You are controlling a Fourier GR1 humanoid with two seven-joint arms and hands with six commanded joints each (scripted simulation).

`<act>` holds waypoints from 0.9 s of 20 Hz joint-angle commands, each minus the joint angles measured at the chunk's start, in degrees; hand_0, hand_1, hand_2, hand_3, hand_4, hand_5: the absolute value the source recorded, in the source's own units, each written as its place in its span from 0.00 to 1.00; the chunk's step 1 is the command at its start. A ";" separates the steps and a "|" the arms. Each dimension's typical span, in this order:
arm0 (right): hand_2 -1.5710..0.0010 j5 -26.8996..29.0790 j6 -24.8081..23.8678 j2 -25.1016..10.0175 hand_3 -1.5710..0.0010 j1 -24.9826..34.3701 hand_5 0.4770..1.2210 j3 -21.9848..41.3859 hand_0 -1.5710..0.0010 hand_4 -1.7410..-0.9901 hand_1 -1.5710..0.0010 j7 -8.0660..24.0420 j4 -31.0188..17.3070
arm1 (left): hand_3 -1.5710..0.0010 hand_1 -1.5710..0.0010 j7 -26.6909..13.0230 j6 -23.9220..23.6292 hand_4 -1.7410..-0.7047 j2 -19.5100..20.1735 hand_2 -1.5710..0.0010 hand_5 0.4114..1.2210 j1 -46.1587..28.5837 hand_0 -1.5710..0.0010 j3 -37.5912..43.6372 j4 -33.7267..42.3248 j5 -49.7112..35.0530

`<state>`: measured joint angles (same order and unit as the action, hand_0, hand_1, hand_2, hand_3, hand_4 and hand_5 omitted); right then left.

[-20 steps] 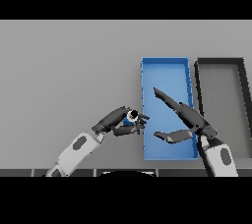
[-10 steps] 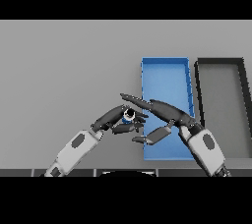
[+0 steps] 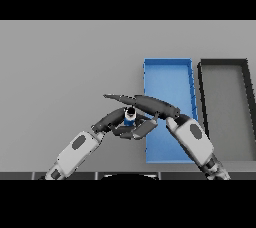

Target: Pick up the blue pipe and place it into the blue bin.

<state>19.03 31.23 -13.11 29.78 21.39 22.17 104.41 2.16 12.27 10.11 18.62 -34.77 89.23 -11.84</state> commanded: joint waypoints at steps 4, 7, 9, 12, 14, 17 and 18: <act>0.68 0.12 1.25 1.69 0.76 1.98 0.08 1.50 0.70 0.47 0.68 1.75 -1.56 | 0.53 0.43 -0.74 -2.44 0.15 2.02 0.44 1.00 0.98 0.37 -2.22 1.06 6.89; 0.35 3.70 1.49 2.54 0.47 3.63 0.17 1.66 0.36 0.27 0.35 2.49 -2.69 | 0.60 0.36 -0.15 -3.08 0.08 1.62 0.37 0.96 -0.13 0.34 -1.85 1.92 5.87; 0.22 4.92 0.19 3.36 0.30 2.73 0.31 2.11 0.23 0.33 0.22 3.49 -2.72 | 0.67 0.23 1.54 -2.77 0.05 0.48 0.24 0.98 -1.17 0.22 -0.78 2.15 3.15; 0.11 1.54 -0.46 3.88 0.15 1.42 0.65 2.12 0.12 0.38 0.11 -0.03 -2.16 | 0.65 0.12 1.30 -2.28 0.03 -0.35 0.12 0.99 -1.48 0.11 -0.82 1.90 2.14; 0.07 -0.96 0.39 4.12 0.10 1.45 0.77 1.89 0.07 0.38 0.07 -1.01 -1.89 | 0.62 0.08 1.60 -2.86 0.02 0.19 0.08 0.99 -0.84 0.07 -0.77 1.50 2.91; 0.04 -1.13 1.85 5.01 0.05 0.03 0.88 1.57 0.04 0.36 0.04 -0.96 -0.76 | 0.68 0.09 1.44 -2.77 0.01 1.81 0.04 1.00 -0.46 0.04 -1.32 1.99 3.24; 0.03 -0.40 2.29 5.57 0.04 -0.62 0.91 1.63 0.03 0.36 0.03 -0.73 -0.51 | 0.68 0.14 1.97 -2.27 0.01 1.80 0.03 1.00 0.32 0.05 -1.28 1.20 3.25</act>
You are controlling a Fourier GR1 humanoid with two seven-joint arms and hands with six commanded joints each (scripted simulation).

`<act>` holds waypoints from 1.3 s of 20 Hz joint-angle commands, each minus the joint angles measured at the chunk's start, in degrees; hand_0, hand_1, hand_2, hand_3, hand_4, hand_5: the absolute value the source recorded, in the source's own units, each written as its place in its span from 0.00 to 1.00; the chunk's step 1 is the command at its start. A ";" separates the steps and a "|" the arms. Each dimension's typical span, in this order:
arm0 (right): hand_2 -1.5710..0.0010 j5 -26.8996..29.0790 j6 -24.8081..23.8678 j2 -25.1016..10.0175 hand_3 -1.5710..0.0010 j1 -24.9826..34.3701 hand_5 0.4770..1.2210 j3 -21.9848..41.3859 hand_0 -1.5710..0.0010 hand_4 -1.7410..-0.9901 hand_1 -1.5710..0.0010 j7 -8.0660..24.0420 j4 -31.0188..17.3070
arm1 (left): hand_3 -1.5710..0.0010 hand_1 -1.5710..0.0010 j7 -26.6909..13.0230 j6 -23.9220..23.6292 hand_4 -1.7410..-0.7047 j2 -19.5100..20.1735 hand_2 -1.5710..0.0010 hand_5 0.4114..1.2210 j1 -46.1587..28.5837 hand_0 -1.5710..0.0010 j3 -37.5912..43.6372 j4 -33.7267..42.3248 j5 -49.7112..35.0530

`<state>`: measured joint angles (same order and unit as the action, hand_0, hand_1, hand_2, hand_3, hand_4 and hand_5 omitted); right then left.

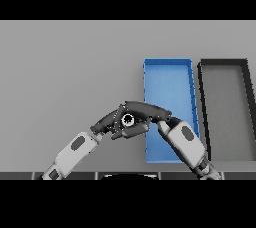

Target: Pick up the blue pipe and place it into the blue bin.

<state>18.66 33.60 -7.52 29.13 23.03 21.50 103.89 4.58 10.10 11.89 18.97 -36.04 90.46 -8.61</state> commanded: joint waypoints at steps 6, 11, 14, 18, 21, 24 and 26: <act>0.01 -1.60 1.48 2.65 0.01 0.09 0.98 -1.25 0.01 0.35 0.01 1.92 0.14 | 0.86 0.67 -0.30 4.61 0.54 1.29 0.67 0.99 0.31 0.60 -0.11 -0.23 1.67; 0.00 -2.04 2.27 4.85 0.00 -1.33 0.99 -2.71 0.00 0.34 0.00 1.26 0.86 | 0.96 0.89 -0.34 4.38 0.80 0.95 0.89 0.60 0.55 0.87 0.62 -1.71 5.93; 0.00 -2.77 2.22 5.33 0.00 -1.61 1.00 -3.04 0.00 0.34 0.00 0.63 1.25 | 0.98 0.95 -2.23 3.24 0.87 0.82 0.94 0.42 0.42 0.93 0.63 -1.68 6.68; 0.00 -4.67 2.48 5.97 0.00 -2.48 1.00 -3.30 0.00 0.34 0.00 -0.09 1.13 | 0.99 0.98 -2.00 3.43 0.87 0.43 0.98 0.28 -0.07 0.97 1.23 -2.05 5.14; 0.00 -3.47 2.36 6.74 0.00 -1.90 1.00 -3.98 0.00 0.33 0.00 0.34 1.47 | 1.00 0.99 -7.87 2.72 0.84 0.66 0.99 0.25 -0.74 0.99 1.86 -0.96 3.58; 0.00 7.48 -0.19 8.06 0.00 -0.59 1.00 -6.23 0.00 0.33 0.00 7.06 0.68 | 1.00 0.99 -9.10 1.78 0.83 -0.10 0.99 0.20 -0.82 0.99 1.12 -0.84 4.65; 0.00 15.44 -4.75 8.30 0.00 2.31 1.00 -7.70 0.00 0.33 0.00 12.42 1.74 | 1.00 1.00 -9.35 1.96 0.84 0.20 1.00 0.16 -0.89 1.00 1.19 -1.26 4.73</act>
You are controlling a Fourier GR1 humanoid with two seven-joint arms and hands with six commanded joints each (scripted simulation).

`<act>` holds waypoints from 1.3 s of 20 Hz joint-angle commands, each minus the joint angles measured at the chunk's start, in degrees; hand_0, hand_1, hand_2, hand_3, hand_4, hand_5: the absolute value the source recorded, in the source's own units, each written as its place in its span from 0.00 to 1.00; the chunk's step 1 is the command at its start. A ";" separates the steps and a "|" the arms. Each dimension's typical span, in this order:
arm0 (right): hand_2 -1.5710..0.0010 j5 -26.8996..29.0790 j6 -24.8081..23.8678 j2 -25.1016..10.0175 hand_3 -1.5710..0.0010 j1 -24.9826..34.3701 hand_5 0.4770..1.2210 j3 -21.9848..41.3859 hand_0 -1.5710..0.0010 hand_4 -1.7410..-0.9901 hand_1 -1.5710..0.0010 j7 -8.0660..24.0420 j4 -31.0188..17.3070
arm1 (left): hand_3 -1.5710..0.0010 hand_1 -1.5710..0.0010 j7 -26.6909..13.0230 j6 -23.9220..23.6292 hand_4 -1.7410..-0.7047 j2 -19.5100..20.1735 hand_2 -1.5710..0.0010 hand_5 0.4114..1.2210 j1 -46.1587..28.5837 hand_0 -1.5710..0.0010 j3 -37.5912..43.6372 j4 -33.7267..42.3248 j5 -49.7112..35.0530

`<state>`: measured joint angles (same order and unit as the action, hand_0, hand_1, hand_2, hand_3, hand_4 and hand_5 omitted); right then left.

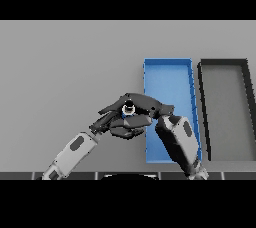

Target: Pick up the blue pipe and place it into the blue bin.

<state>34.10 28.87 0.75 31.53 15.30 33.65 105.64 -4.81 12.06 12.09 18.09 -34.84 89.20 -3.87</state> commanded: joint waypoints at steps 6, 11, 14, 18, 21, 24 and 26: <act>0.00 11.25 -12.19 -8.66 0.00 12.97 1.00 -1.48 0.00 0.33 0.00 1.05 -1.14 | 1.00 1.00 0.65 0.16 0.85 0.21 1.00 0.11 -1.46 1.00 -0.59 0.49 0.12; 0.00 11.21 -12.38 -12.93 0.00 24.92 1.00 -8.64 0.00 0.33 0.00 -3.22 -8.05 | 1.00 1.00 0.70 1.03 0.84 0.90 1.00 0.09 -0.63 1.00 -0.10 1.10 -0.65; 0.00 6.56 -13.97 -15.63 0.00 28.06 1.00 -12.74 0.00 0.32 0.00 -5.87 -14.33 | 1.00 1.00 0.07 0.46 0.85 1.49 1.00 0.09 -1.64 1.00 -0.18 2.15 -0.35; 0.00 1.28 -14.32 -19.06 0.00 27.11 1.00 -16.72 0.00 0.32 0.00 -5.29 -22.83 | 1.00 1.00 -0.31 -0.02 0.87 2.38 1.00 0.08 -1.75 1.00 -0.06 2.49 0.58; 0.00 -0.20 -14.42 -21.28 0.00 23.48 1.00 -20.24 0.00 0.32 0.00 -3.56 -27.53 | 1.00 1.00 -0.83 -0.33 0.88 2.32 1.00 0.07 -1.98 1.00 -0.19 2.95 0.75; 0.00 -3.18 -14.91 -21.58 0.00 19.24 1.00 -21.67 0.00 0.32 0.00 -3.39 -30.28 | 1.00 1.00 -0.99 -0.53 0.89 2.86 1.00 0.06 -1.71 1.00 0.35 3.44 0.69; 0.00 -4.30 -15.61 -21.03 0.00 14.56 1.00 -21.41 0.00 0.32 0.00 -1.49 -28.97 | 1.00 1.00 -0.02 -0.28 0.88 3.56 1.00 0.06 -2.39 1.00 0.55 3.45 0.63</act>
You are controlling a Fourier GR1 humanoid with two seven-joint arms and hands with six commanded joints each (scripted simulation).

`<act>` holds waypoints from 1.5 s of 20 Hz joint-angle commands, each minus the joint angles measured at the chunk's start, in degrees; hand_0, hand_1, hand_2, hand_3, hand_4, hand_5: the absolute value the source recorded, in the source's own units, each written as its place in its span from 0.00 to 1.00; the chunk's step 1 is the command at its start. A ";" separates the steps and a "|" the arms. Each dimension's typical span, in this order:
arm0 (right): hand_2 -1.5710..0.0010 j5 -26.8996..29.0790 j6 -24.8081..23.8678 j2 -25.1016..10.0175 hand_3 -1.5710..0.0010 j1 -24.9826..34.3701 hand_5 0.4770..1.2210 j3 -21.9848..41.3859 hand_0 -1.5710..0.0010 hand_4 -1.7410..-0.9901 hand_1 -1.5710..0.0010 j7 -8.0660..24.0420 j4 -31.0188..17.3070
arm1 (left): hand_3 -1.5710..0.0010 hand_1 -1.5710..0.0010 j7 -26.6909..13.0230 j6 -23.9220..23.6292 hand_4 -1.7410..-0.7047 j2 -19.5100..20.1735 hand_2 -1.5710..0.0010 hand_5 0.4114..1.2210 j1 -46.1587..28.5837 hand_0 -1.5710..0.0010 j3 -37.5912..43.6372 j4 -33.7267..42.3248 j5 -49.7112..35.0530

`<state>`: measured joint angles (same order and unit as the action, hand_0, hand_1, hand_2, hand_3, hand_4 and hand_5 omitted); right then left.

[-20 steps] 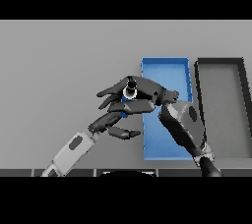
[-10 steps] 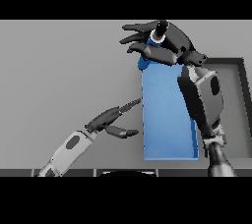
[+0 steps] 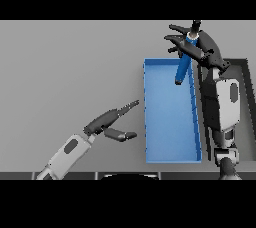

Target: Pick up the blue pipe and place it into the blue bin.

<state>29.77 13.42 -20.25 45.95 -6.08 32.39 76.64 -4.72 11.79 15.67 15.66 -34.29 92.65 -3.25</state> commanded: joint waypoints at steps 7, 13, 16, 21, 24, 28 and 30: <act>0.00 -2.82 -8.47 -3.00 0.14 -12.75 1.00 5.86 0.00 0.26 0.00 2.55 -0.43 | 1.00 1.00 -1.33 -0.17 0.88 -0.87 1.00 0.07 -0.05 1.00 -0.71 0.05 0.22; 0.00 4.16 -15.36 -11.48 0.45 -18.35 0.96 21.03 0.00 0.16 0.00 2.54 -0.67 | 1.00 1.00 -1.43 -0.19 0.88 -1.09 1.00 0.08 0.55 1.00 -0.74 -1.10 0.74; 0.32 16.95 -22.63 -17.62 0.59 -16.35 0.94 32.56 0.25 0.35 0.30 2.55 -3.05 | 1.00 1.00 -1.39 -0.24 0.88 -1.33 1.00 0.08 0.55 1.00 -0.82 -0.59 0.49; 0.78 24.79 -22.03 -23.51 0.87 -11.86 0.82 43.20 0.76 0.67 0.77 1.20 -2.24 | 1.00 1.00 -2.03 -0.41 0.88 -0.83 1.00 0.08 -0.04 1.00 -1.02 1.20 0.29; 0.89 20.74 -19.92 -25.47 0.93 -10.04 0.66 47.10 0.87 0.72 0.88 0.41 -1.37 | 1.00 1.00 -1.23 -0.35 0.88 -0.59 1.00 0.08 -0.72 1.00 -1.14 0.98 0.39; 0.95 18.89 -19.92 -25.95 0.97 -10.01 0.52 48.76 0.94 0.74 0.95 2.12 -0.52 | 1.00 1.00 -1.56 -0.40 0.88 -0.56 1.00 0.07 -0.36 1.00 -1.07 1.25 0.35; 0.97 18.64 -20.72 -26.17 0.98 -9.94 0.46 48.82 0.96 0.74 0.97 2.53 -0.42 | 1.00 1.00 -1.62 -0.32 0.88 -0.21 1.00 0.07 -0.32 1.00 -0.79 0.67 0.44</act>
<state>48.42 -7.29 -46.40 36.01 42.74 34.92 76.22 -6.36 11.47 15.47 15.35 -35.07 93.32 -2.81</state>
